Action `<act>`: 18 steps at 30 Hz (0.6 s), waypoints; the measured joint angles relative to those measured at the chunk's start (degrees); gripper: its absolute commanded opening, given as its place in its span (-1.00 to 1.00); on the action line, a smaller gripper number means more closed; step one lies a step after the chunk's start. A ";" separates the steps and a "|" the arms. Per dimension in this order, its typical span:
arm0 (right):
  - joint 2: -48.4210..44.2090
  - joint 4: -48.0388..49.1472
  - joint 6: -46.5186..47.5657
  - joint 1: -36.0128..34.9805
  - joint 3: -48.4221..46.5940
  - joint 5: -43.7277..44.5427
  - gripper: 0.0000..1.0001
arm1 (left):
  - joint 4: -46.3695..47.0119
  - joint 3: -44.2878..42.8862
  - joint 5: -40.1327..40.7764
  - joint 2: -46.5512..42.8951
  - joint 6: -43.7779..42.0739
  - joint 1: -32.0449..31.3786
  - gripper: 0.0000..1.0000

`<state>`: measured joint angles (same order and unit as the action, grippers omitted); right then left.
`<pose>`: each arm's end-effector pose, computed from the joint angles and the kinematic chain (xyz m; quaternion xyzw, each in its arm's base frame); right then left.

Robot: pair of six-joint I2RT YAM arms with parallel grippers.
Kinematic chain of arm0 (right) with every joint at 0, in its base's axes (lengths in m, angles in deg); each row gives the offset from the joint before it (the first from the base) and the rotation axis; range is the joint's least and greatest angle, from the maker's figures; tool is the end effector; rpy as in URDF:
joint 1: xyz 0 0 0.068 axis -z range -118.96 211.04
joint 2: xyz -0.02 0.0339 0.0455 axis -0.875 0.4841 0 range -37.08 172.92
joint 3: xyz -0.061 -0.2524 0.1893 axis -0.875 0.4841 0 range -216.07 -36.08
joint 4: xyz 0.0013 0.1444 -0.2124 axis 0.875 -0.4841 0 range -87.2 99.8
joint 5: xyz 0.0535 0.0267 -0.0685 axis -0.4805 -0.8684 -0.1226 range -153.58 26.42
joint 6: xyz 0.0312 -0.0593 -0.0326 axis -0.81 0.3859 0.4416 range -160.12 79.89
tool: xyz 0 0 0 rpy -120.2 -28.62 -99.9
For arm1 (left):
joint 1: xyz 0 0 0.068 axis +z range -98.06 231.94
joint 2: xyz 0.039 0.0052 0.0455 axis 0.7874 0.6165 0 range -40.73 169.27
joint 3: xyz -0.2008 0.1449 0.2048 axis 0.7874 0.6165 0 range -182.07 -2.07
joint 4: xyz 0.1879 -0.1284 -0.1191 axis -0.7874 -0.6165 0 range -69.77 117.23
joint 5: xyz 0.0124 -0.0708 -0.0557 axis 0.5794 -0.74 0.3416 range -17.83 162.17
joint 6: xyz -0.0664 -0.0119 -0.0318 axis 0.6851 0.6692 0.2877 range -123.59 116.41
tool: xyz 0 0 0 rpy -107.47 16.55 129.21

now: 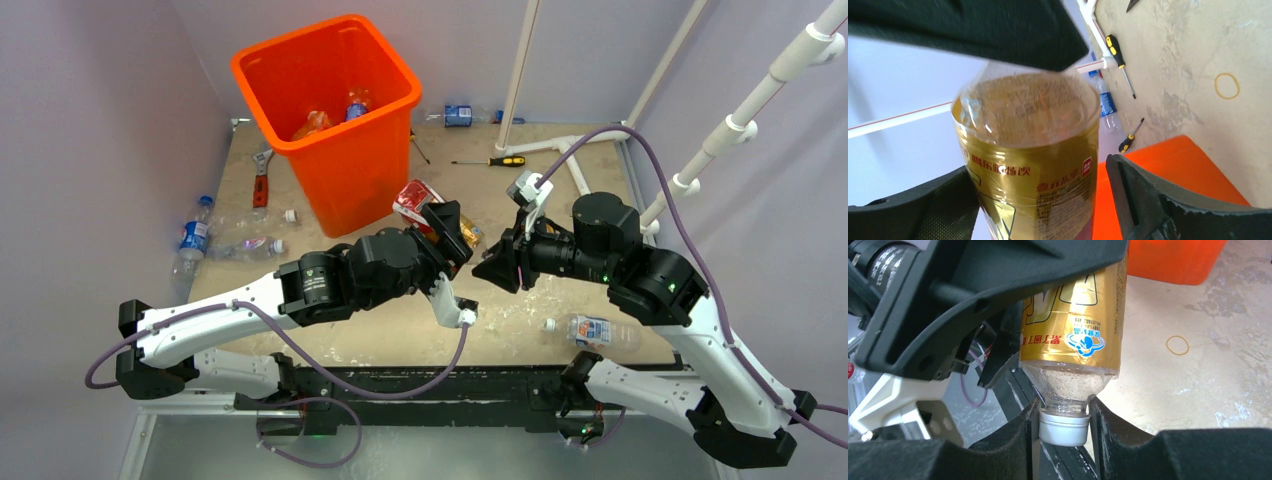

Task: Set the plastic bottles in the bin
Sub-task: Pick up the plastic bottle from the corner of the board.

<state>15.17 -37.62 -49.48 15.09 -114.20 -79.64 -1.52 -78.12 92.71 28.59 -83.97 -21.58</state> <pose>0.0866 0.1144 0.4712 -0.3316 0.7527 0.3608 0.4396 0.0958 -0.2464 0.4452 0.7722 0.2813 0.1804 0.5403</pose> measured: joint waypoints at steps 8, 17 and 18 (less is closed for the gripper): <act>-0.57 -0.68 -0.07 0.00 0.00 0.00 -1.00 | 4.11 1.46 0.48 0.02 -1.92 1.44 0.16; -1.27 -0.39 -1.31 0.20 0.00 -0.68 0.98 | 8.87 4.87 -1.03 -0.31 0.35 1.55 0.05; -1.81 0.33 -1.51 0.13 0.00 -0.74 0.98 | 9.25 4.94 -1.38 -0.35 1.11 1.55 0.06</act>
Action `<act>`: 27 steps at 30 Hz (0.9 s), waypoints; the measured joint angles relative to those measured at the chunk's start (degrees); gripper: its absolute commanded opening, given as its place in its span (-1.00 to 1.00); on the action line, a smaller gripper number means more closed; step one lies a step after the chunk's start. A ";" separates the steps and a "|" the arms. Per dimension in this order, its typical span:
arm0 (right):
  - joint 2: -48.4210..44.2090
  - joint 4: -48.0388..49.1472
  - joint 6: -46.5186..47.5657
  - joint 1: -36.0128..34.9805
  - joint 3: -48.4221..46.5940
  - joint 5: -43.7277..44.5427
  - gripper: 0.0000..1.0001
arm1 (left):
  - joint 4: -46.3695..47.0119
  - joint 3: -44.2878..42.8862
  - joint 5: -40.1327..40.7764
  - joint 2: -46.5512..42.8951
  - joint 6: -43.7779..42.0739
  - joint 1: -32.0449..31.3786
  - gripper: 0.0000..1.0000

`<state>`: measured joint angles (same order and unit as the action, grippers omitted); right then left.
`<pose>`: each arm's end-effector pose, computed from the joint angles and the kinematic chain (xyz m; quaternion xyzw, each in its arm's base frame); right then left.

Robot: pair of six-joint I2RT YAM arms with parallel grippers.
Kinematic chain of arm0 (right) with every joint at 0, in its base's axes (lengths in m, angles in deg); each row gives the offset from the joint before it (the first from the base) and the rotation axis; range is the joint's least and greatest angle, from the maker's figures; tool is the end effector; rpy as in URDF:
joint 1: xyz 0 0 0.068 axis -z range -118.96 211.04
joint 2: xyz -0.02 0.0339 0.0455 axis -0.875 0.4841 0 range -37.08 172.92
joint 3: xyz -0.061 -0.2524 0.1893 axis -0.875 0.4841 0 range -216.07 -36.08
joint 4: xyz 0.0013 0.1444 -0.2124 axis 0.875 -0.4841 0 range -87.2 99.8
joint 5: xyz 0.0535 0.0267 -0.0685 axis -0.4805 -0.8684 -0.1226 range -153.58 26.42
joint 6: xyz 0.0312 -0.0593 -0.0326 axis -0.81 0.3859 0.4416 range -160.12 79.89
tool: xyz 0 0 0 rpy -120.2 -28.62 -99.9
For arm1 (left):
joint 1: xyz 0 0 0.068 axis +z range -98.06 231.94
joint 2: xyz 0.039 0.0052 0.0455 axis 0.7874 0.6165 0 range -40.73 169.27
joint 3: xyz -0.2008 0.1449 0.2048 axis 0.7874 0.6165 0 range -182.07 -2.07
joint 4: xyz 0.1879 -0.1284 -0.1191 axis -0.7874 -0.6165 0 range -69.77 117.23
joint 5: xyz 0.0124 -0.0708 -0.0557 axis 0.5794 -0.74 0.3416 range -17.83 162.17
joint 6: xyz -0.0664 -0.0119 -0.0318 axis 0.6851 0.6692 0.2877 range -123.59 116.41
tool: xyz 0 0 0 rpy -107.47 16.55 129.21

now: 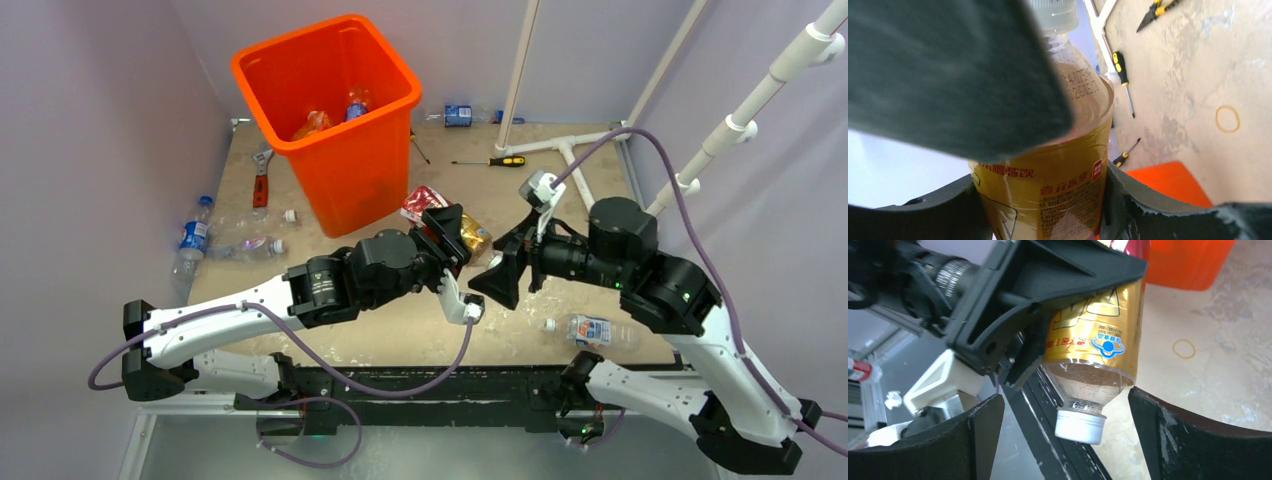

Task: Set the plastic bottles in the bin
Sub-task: Pick up the plastic bottle from the corner of the board, then place the plastic bottle in the trash bin.

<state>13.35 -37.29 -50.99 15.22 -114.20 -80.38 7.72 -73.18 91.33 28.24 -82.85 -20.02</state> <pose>0.0784 0.1066 0.4757 -0.3230 0.7448 0.3764 0.4465 0.1038 -0.2523 0.4357 0.7451 0.2929 0.1709 0.5743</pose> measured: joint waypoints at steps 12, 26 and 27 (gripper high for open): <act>-25.53 25.99 -6.21 0.02 12.35 3.76 0.98 | 5.33 -3.08 -3.04 -0.37 26.05 0.85 -0.21; -27.91 41.44 -11.67 0.02 31.39 9.84 0.98 | 6.25 -31.17 0.72 8.09 60.65 21.35 -0.23; -27.69 42.05 -11.91 0.02 32.48 9.81 0.98 | 6.08 -33.46 1.46 9.29 61.83 22.08 -0.21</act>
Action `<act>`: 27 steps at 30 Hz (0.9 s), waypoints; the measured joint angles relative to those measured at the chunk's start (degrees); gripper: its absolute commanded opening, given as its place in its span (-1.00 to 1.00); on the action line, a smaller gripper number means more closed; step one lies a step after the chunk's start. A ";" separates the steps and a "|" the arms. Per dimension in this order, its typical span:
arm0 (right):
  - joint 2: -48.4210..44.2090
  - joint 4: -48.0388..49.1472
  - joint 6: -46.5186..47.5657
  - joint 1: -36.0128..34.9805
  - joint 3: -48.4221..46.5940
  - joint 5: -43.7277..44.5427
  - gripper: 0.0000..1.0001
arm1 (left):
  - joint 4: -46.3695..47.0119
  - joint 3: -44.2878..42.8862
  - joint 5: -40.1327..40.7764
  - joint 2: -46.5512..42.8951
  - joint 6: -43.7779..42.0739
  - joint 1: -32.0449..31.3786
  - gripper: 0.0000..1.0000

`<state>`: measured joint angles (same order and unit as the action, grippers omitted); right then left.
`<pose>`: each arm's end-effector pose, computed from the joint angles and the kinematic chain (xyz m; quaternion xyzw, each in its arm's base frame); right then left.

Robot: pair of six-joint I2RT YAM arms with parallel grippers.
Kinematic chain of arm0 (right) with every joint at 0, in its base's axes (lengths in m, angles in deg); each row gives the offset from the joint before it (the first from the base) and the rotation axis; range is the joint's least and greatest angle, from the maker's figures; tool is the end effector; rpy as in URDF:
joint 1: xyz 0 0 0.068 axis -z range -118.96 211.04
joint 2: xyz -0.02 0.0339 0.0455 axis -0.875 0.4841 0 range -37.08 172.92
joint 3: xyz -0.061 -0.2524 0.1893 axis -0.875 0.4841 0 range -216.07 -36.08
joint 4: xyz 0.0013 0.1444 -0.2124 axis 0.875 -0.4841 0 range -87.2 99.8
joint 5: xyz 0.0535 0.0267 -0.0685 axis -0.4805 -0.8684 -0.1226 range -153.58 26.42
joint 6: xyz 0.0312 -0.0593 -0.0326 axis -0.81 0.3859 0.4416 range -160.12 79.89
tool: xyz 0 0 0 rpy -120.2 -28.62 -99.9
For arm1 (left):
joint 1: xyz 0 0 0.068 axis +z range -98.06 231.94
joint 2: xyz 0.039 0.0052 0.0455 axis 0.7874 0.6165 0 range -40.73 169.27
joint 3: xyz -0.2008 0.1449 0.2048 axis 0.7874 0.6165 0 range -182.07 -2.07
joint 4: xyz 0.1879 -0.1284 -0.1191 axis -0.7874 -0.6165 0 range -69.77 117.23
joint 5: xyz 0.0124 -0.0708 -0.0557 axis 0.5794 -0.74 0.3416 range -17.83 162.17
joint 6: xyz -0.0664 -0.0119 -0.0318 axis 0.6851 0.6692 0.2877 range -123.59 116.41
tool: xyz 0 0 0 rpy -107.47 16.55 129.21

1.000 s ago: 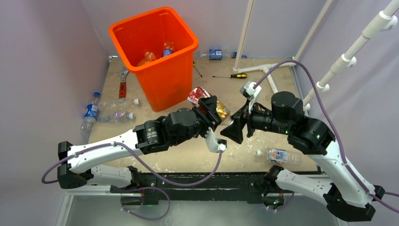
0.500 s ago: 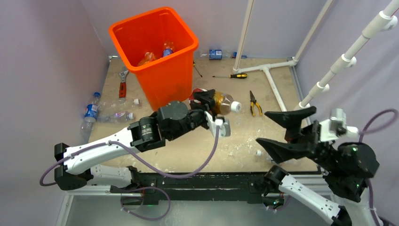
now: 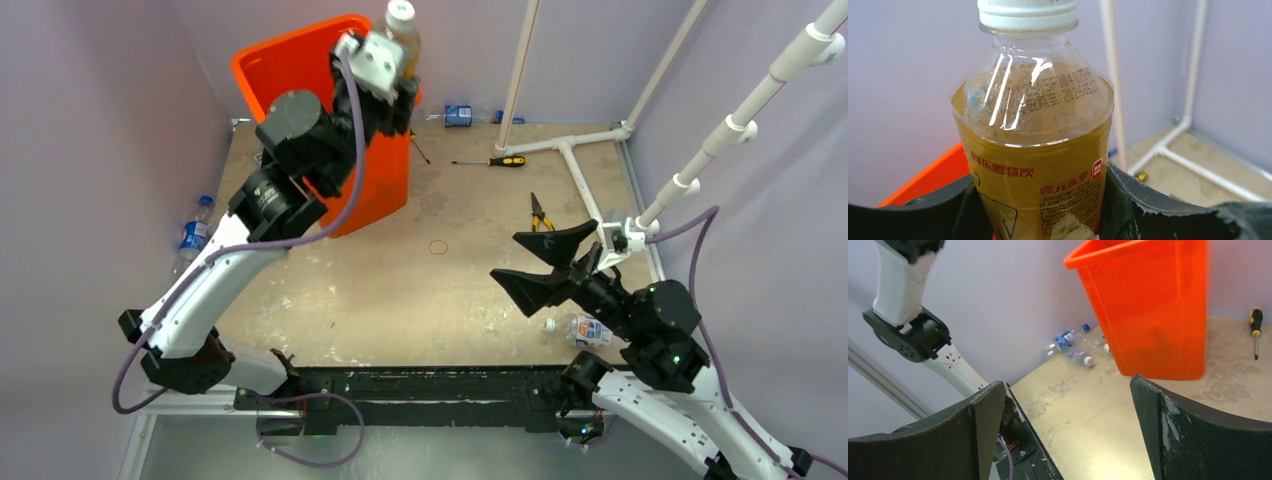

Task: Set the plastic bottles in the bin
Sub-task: Place the plastic bottle in the trash bin.

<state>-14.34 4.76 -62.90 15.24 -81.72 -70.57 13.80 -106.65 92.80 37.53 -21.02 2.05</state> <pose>0.0349 0.0468 0.4253 -0.1656 0.5661 0.4842 0.6463 0.1933 -0.1953 0.6107 0.2233 0.5880 -0.1079 0.7699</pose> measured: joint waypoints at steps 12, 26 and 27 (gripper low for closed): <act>1.99 9.66 -3.17 0.00 8.57 -0.46 0.98 | -2.58 -19.10 8.04 14.47 19.23 22.95 -0.15; 0.33 5.75 -5.18 0.00 9.66 7.39 0.98 | -6.40 -15.50 1.66 21.97 33.31 32.61 0.93; 0.07 5.40 -5.97 0.00 9.68 8.22 0.98 | -6.38 -15.50 1.51 21.90 33.59 32.54 0.94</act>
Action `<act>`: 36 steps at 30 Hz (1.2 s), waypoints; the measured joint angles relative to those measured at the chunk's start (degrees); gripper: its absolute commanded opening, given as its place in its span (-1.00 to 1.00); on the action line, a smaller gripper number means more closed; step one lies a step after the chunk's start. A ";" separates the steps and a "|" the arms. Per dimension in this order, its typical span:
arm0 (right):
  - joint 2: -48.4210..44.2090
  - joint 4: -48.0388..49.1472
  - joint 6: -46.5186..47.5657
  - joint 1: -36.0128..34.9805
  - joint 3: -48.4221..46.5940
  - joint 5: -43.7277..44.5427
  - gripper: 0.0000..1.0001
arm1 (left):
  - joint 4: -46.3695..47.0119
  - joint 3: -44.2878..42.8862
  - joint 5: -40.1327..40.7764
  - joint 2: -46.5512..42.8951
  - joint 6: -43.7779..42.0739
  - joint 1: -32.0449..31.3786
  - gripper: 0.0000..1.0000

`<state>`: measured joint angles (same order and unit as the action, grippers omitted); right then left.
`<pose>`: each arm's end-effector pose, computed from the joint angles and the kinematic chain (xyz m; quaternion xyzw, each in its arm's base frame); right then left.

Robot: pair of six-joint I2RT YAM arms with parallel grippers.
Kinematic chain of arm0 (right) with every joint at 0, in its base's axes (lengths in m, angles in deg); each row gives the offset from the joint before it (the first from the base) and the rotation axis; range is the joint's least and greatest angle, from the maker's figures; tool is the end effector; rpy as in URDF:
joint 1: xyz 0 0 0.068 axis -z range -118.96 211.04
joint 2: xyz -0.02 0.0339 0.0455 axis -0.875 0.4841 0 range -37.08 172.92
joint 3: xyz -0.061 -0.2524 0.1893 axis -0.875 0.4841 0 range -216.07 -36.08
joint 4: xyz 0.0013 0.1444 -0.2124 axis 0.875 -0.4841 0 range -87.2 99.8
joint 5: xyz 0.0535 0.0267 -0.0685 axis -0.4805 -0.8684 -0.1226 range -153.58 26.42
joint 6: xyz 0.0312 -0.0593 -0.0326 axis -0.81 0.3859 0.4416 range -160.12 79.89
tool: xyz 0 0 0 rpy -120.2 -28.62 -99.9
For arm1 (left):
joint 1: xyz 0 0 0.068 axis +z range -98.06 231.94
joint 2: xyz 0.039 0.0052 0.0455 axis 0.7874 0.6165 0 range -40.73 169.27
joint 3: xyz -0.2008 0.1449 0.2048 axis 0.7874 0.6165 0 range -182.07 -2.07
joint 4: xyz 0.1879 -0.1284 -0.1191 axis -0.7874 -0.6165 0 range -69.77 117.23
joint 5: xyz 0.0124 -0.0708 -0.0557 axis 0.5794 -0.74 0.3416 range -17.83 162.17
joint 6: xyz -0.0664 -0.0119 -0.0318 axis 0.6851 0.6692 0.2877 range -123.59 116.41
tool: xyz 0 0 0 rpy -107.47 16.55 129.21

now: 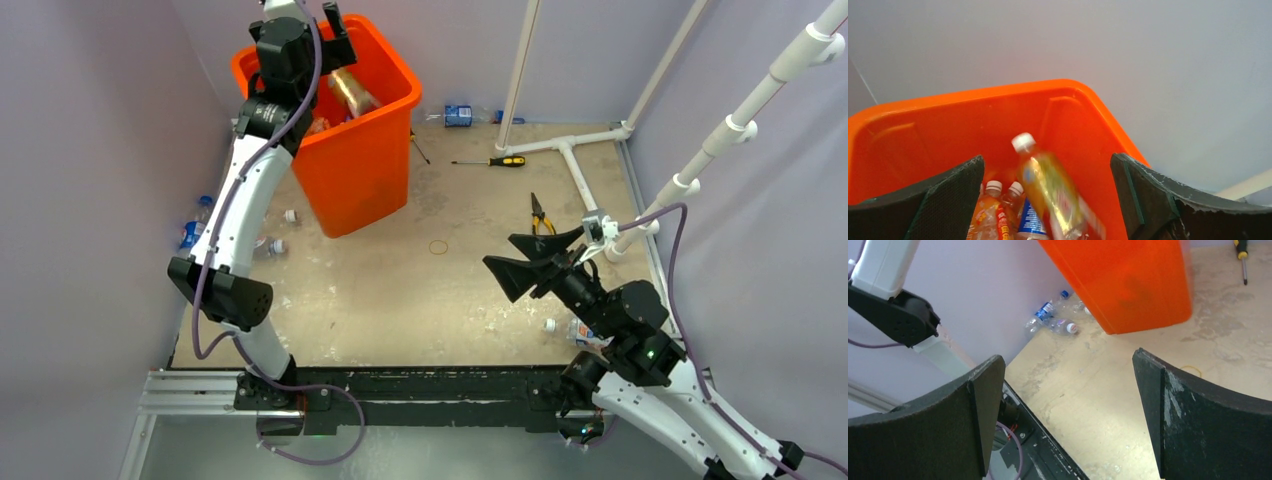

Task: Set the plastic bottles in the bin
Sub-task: Place the plastic bottle in the trash bin.

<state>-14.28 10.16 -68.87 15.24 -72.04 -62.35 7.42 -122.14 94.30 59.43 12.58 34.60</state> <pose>0.0592 0.0589 0.3802 -0.0834 0.6134 0.4704 0.6289 0.4009 -0.1005 0.5609 -0.1288 0.6947 -0.0704 0.7042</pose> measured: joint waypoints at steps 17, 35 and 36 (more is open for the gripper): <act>1.53 -5.20 -4.17 0.00 2.91 12.15 0.98 | -7.21 29.24 7.06 -35.87 7.10 -15.32 0.98; 3.41 0.94 -5.27 0.00 12.37 8.24 0.98 | -22.40 71.12 22.93 -52.19 23.30 0.04 0.98; 2.97 0.96 -5.16 0.00 12.37 8.22 0.98 | -21.66 72.70 20.33 -52.48 24.06 4.85 0.98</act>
<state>-11.30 11.12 -74.03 15.24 -59.67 -54.13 -14.24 -49.45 114.63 6.96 36.64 39.45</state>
